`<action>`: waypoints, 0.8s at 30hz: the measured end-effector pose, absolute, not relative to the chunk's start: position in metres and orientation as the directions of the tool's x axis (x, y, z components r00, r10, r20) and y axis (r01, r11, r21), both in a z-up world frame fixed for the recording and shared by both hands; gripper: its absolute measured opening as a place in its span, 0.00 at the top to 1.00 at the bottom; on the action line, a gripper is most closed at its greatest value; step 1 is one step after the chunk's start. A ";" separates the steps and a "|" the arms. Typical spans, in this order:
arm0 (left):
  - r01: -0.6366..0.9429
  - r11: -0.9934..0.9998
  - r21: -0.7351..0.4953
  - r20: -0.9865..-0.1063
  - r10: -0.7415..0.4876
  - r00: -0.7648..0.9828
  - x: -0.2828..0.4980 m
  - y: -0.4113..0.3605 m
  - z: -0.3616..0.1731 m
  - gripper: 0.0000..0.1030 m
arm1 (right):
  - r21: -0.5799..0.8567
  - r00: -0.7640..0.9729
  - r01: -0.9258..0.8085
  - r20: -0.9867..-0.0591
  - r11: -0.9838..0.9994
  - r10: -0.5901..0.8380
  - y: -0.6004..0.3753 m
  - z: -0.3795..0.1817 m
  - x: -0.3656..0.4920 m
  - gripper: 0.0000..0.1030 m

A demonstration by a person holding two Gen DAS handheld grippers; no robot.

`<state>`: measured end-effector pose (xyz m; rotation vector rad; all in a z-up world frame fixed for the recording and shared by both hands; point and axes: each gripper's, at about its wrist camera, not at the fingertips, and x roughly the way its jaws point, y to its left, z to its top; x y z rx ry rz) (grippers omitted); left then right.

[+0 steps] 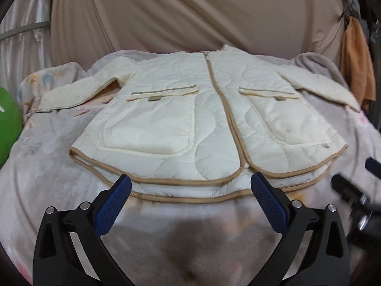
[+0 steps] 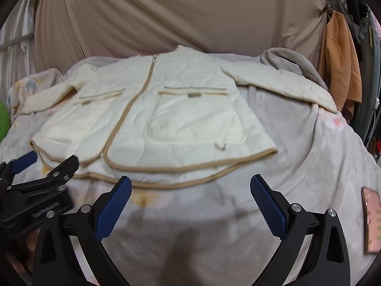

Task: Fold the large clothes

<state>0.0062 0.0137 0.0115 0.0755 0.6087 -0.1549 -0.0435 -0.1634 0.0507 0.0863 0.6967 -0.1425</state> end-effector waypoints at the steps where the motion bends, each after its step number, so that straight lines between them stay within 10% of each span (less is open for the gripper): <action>1: 0.181 0.983 0.020 -0.567 -0.138 0.812 0.007 0.021 0.020 0.05 | 0.048 0.754 0.149 -0.652 0.988 -0.082 -0.180 0.060 -0.041 0.05; 7: 0.160 0.987 0.028 -0.490 -0.126 0.862 0.036 0.068 0.070 0.05 | 0.225 0.717 0.286 -0.695 0.931 -0.052 -0.326 0.086 0.015 0.05; 24: 0.012 0.998 -0.063 -0.630 -0.049 0.775 0.176 0.137 0.051 0.05 | 0.674 0.735 0.670 -0.660 0.310 -0.155 -0.624 -0.011 0.126 0.11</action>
